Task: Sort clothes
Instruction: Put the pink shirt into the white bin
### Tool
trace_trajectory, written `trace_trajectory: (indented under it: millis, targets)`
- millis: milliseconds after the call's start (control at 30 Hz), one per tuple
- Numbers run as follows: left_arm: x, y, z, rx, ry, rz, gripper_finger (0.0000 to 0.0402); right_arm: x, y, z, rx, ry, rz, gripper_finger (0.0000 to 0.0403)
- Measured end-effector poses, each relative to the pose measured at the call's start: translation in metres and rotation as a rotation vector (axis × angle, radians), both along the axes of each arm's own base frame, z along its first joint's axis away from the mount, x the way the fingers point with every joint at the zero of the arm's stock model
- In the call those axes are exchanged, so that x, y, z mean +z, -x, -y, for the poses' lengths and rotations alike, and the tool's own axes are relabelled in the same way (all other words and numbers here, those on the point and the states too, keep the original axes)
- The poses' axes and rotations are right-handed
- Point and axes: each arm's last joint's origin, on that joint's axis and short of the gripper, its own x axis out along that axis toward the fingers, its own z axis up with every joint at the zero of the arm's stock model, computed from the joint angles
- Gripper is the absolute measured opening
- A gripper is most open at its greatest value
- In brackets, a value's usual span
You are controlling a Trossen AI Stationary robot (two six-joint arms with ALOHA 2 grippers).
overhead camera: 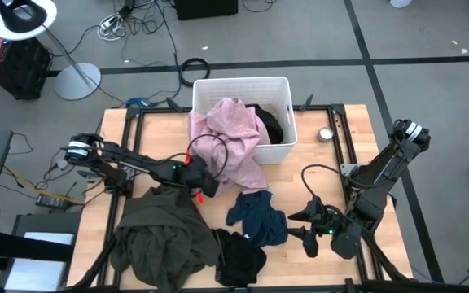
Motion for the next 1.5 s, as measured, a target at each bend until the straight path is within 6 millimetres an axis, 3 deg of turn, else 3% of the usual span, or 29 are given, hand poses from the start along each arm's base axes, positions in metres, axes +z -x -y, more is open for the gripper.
trace_trajectory:
  millis: [100, 267, 500, 667, 1000, 1233, 1500]
  targets:
    - [-0.006, 0.0, 0.0, -0.002, 0.003, -0.034, 0.0178, 0.0, 0.0, 0.0, 0.002, 0.002, 0.001, 0.0229]
    - [-0.007, 0.004, 0.0, -0.012, 0.008, -0.075, 0.0028, 0.0, 0.0, 0.0, 0.005, 0.006, 0.001, 0.0229]
    - [0.016, 0.009, 0.007, -0.108, 0.096, -0.055, 0.0003, 0.0, 0.0, 0.0, 0.016, 0.024, 0.001, 0.0229]
    - [0.064, 0.013, 0.019, -0.173, 0.031, 0.0, 0.0002, 0.0, 0.0, 0.0, 0.024, 0.038, 0.001, 0.0229]
    - [0.198, 0.02, 0.012, -0.234, -0.226, 0.239, 0.0001, 0.0, -0.001, 0.0, 0.03, 0.051, -0.001, 0.0229]
    - [0.285, 0.023, -0.016, -0.206, -0.495, 0.411, 0.0, 0.001, -0.001, 0.0, 0.025, 0.066, 0.006, 0.0229]
    - [0.342, 0.017, -0.07, -0.053, -0.787, 0.671, 0.0, 0.001, -0.001, 0.0, 0.024, 0.064, 0.009, 0.0229]
